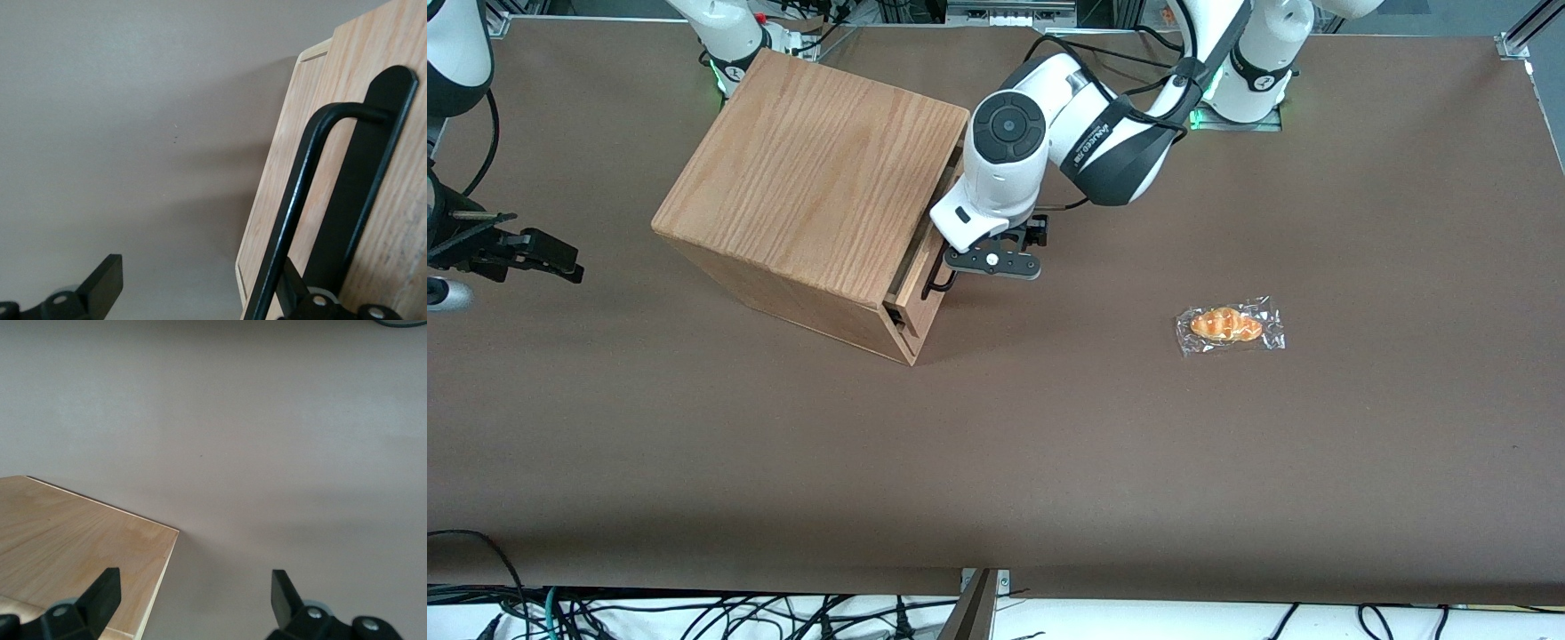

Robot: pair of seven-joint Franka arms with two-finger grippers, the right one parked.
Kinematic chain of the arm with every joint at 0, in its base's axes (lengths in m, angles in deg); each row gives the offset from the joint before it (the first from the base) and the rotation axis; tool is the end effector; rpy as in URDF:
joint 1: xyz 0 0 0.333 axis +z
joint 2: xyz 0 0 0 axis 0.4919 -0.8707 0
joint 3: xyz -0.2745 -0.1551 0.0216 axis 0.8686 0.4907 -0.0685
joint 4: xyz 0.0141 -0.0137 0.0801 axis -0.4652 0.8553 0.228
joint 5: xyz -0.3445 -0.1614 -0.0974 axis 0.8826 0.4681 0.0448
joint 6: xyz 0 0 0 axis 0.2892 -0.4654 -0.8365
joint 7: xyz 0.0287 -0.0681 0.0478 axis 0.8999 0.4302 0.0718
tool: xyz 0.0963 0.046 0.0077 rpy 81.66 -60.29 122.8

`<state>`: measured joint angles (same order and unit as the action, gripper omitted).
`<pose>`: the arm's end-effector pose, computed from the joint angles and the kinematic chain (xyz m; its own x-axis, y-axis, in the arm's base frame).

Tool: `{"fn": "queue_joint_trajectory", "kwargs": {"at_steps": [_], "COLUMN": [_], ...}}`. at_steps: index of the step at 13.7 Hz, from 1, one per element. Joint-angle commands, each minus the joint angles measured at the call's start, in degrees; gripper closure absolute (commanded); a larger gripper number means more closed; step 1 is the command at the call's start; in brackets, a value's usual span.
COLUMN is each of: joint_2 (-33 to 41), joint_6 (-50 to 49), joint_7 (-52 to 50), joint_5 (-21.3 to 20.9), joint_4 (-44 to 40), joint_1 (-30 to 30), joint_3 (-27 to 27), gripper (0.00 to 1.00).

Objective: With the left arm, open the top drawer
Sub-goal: 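Pull the black handle with the left gripper, sliding the drawer out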

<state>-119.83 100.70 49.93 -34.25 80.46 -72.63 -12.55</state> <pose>0.5082 -0.5042 0.4011 0.9840 -0.0873 -0.1553 -0.0743 -0.9934 0.0871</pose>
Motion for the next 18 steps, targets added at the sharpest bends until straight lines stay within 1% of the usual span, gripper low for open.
{"fn": "queue_joint_trajectory", "kwargs": {"at_steps": [1,12,18], "joint_2": [1.06,1.94,1.94], "joint_6": [-2.21,-4.23,-5.72], "joint_7": [2.51,6.54,7.34], "joint_5": [0.69,0.61,0.52], "joint_4": [0.30,0.39,0.39], "joint_1": [0.98,4.84,5.11], "joint_3": [-0.05,0.04,-0.05], "gripper": [0.00,0.00,0.00]}}
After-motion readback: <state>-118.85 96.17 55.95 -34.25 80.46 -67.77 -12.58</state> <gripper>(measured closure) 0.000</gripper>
